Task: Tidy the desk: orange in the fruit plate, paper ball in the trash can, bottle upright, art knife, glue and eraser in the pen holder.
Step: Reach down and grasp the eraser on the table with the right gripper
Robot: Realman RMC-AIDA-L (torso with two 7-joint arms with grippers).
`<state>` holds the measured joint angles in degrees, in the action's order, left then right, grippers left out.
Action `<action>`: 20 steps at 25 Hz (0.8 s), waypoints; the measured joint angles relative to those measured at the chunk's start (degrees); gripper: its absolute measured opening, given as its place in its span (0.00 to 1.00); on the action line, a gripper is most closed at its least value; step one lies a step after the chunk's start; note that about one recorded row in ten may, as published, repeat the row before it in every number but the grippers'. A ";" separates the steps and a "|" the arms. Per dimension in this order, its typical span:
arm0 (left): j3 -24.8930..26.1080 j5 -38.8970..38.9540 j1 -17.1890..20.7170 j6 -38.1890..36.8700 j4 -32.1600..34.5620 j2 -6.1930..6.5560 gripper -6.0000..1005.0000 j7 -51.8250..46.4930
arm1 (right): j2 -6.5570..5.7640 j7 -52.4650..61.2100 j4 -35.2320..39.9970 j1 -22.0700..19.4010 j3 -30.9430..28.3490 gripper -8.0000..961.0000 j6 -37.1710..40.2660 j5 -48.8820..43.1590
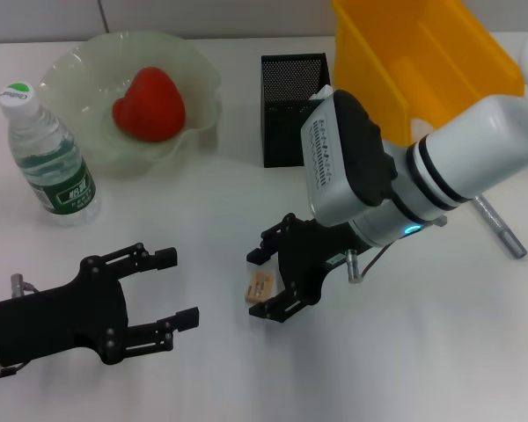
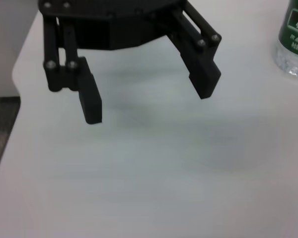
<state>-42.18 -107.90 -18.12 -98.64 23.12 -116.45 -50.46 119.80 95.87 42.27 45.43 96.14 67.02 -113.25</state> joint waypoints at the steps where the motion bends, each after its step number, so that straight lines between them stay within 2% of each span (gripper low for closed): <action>1: 0.00 0.00 0.00 0.00 0.00 0.00 0.80 0.00 | 0.00 0.01 -0.01 -0.01 0.49 0.78 -0.56 0.03; 9: 0.04 0.29 0.02 -0.06 0.00 0.00 0.80 -0.06 | 0.08 0.03 0.00 -0.15 1.49 0.75 -2.00 0.17; 15: 0.15 0.39 -0.12 -0.06 0.00 0.00 0.80 -0.11 | 0.09 -0.18 -0.05 -0.17 1.93 0.53 -2.39 0.36; 20: 0.17 0.42 -0.21 -0.02 0.00 0.00 0.80 -0.17 | 0.09 -0.24 -0.14 -0.17 2.18 0.49 -2.86 0.42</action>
<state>-42.01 -107.48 -18.32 -98.66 23.12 -116.45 -50.63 119.88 95.63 42.13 45.26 98.32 64.17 -112.84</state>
